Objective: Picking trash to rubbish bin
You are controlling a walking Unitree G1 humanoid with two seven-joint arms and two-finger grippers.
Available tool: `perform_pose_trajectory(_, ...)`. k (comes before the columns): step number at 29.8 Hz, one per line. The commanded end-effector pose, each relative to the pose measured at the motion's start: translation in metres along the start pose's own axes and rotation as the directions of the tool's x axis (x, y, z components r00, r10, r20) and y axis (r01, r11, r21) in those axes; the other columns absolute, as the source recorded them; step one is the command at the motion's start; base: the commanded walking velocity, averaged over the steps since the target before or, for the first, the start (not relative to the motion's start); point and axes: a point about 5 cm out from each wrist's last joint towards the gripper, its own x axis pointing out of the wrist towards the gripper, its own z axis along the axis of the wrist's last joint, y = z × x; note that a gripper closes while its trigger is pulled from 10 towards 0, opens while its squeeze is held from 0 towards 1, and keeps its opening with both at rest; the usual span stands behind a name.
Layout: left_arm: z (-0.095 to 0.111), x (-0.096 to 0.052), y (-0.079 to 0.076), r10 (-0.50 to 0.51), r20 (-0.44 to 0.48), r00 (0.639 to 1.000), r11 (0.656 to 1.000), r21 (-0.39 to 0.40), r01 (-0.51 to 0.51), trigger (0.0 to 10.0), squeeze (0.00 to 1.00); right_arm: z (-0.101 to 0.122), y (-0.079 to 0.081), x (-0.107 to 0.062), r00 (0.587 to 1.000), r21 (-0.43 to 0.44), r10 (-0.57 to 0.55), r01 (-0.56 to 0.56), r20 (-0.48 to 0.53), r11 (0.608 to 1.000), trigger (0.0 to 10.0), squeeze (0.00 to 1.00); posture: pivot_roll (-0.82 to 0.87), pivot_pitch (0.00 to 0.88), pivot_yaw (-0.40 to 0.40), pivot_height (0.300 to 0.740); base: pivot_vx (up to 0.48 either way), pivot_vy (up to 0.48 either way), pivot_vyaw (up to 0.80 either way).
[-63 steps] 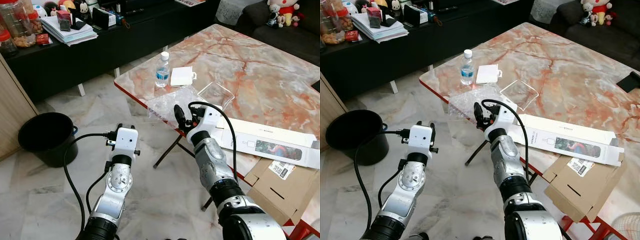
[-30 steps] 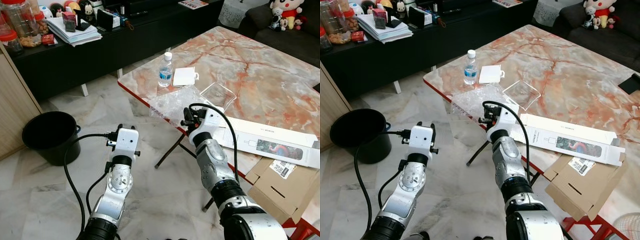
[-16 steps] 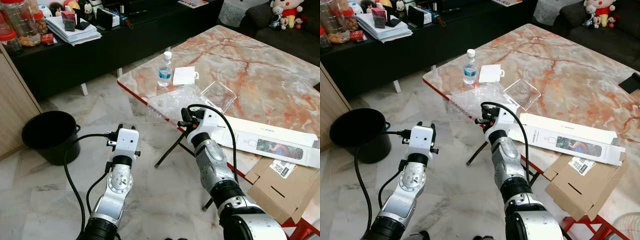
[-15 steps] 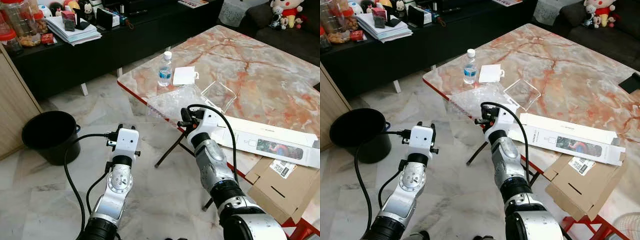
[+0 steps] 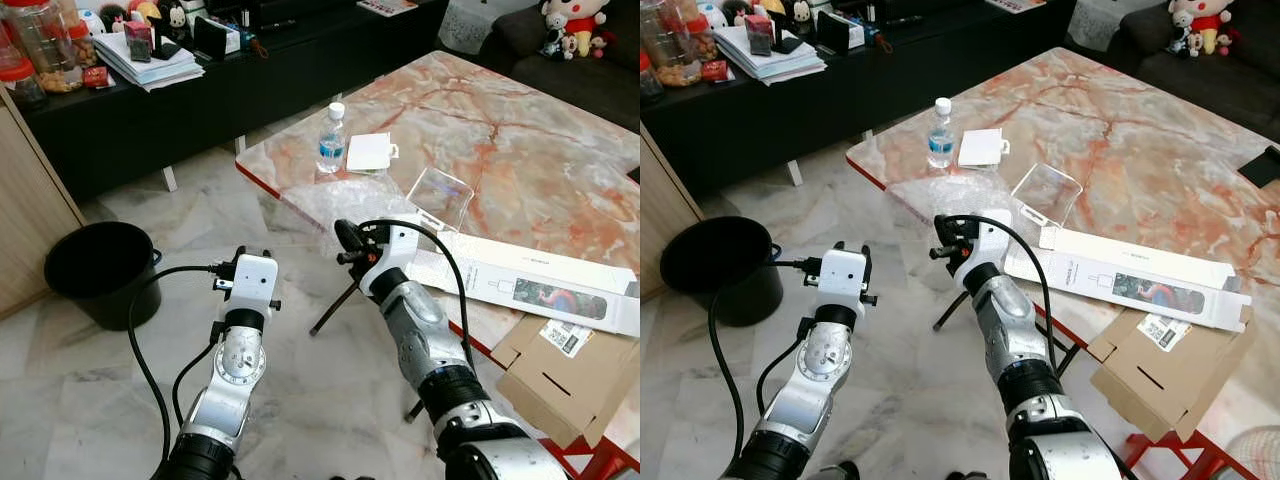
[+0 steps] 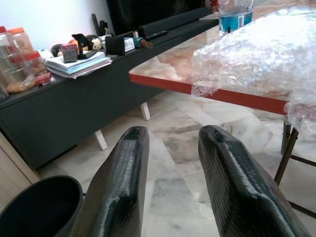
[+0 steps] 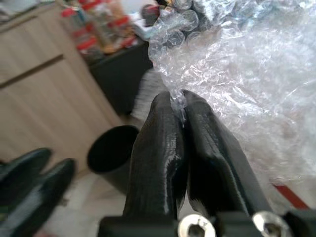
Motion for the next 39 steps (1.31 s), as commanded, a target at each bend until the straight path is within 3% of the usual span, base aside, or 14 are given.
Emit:
perform_pose_trajectory(1,0.003,0.001,-0.004,-0.012,0.008,1.0,1.0,-0.007,0.012,10.0,0.0,0.003,0.005,-0.002,0.998,0.017,0.062,-0.062,0.006,0.998,10.0,0.0,0.06,0.147,-0.151,0.74,0.0,0.0,0.0)
perform_pose_trajectory(2,0.004,0.001,-0.004,-0.012,0.01,1.0,1.0,-0.009,0.013,10.0,0.0,0.007,0.013,-0.003,0.989,0.054,0.145,-0.146,0.024,0.988,10.0,0.0,0.06,0.146,-0.15,0.74,0.0,0.0,0.0)
perform_pose_trajectory(4,0.004,0.001,-0.004,-0.013,0.01,1.0,1.0,-0.009,0.013,10.0,0.0,0.009,0.015,-0.004,0.985,0.065,0.172,-0.174,0.03,0.983,10.0,0.0,0.06,0.146,-0.15,0.74,0.0,0.0,0.0)
perform_pose_trajectory(7,0.004,0.002,-0.005,-0.015,0.015,1.0,1.0,-0.013,0.015,10.0,0.0,0.015,0.029,-0.008,0.952,0.074,0.303,-0.306,0.046,0.949,10.0,0.0,0.05,0.144,-0.15,0.74,0.0,0.0,0.0)
perform_pose_trajectory(10,0.006,0.003,-0.006,-0.019,0.022,1.0,1.0,-0.018,0.019,10.0,0.0,0.019,0.039,-0.013,0.916,0.105,0.397,-0.402,0.062,0.91,10.0,0.0,0.05,0.142,-0.151,0.74,0.0,0.0,0.0)
perform_pose_trajectory(14,0.007,0.004,-0.007,-0.025,0.029,0.999,0.999,-0.022,0.026,10.0,0.0,0.021,0.05,-0.028,0.842,0.163,0.536,-0.538,0.06,0.827,10.0,0.0,0.05,0.141,-0.151,0.74,0.0,0.0,0.0)
perform_pose_trajectory(16,0.007,0.004,-0.008,-0.029,0.028,0.999,0.999,-0.026,0.03,10.0,0.0,0.014,0.05,-0.039,0.818,0.159,0.575,-0.569,0.009,0.807,10.0,0.0,0.05,0.14,-0.15,0.74,0.0,0.0,0.0)
perform_pose_trajectory(18,0.006,0.003,-0.008,-0.034,0.026,0.999,0.999,-0.031,0.035,10.0,0.0,0.003,0.044,-0.049,0.816,0.145,0.574,-0.562,-0.064,0.815,10.0,0.0,0.04,0.14,-0.15,0.74,0.0,0.0,0.0)
perform_pose_trajectory(19,0.005,0.003,-0.009,-0.036,0.025,0.999,0.999,-0.033,0.036,10.0,0.0,-0.001,0.041,-0.052,0.818,0.144,0.568,-0.554,-0.088,0.82,10.0,0.0,0.04,0.139,-0.151,0.74,0.0,0.0,0.0)
perform_pose_trajectory(20,0.004,0.003,-0.01,-0.041,0.022,0.999,0.998,-0.042,0.042,10.0,0.0,-0.013,0.026,-0.059,0.855,0.138,0.495,-0.478,-0.154,0.868,10.0,0.0,0.04,0.139,-0.15,0.74,0.0,0.0,0.0)
perform_pose_trajectory(23,0.003,0.002,-0.01,-0.043,0.019,0.999,0.998,-0.047,0.044,10.0,0.0,-0.02,0.013,-0.064,0.882,0.126,0.433,-0.415,-0.188,0.901,10.0,0.0,0.04,0.137,-0.15,0.74,0.0,0.0,0.0)
perform_pose_trajectory(26,-0.01,-0.009,-0.008,-0.066,-0.012,0.998,0.998,-0.013,0.066,10.0,0.0,-0.033,-0.024,-0.077,0.952,0.083,0.18,-0.164,-0.246,0.983,10.0,0.0,0.03,0.135,-0.145,0.74,0.0,0.0,0.0)
perform_pose_trajectory(33,-0.047,-0.038,0.011,-0.045,-0.136,0.99,0.997,0.049,0.052,10.0,0.0,-0.044,-0.05,-0.092,0.958,0.062,-0.005,0.024,-0.286,0.998,10.0,0.0,0.04,0.143,-0.142,0.74,0.0,0.0,0.0)
perform_pose_trajectory(39,-0.083,-0.058,0.029,0.012,-0.276,0.961,0.997,0.075,0.009,10.0,0.0,-0.069,-0.067,-0.112,0.915,0.02,-0.142,0.162,-0.378,0.987,10.0,0.0,0.05,0.143,-0.144,0.74,0.0,0.0,0.0)
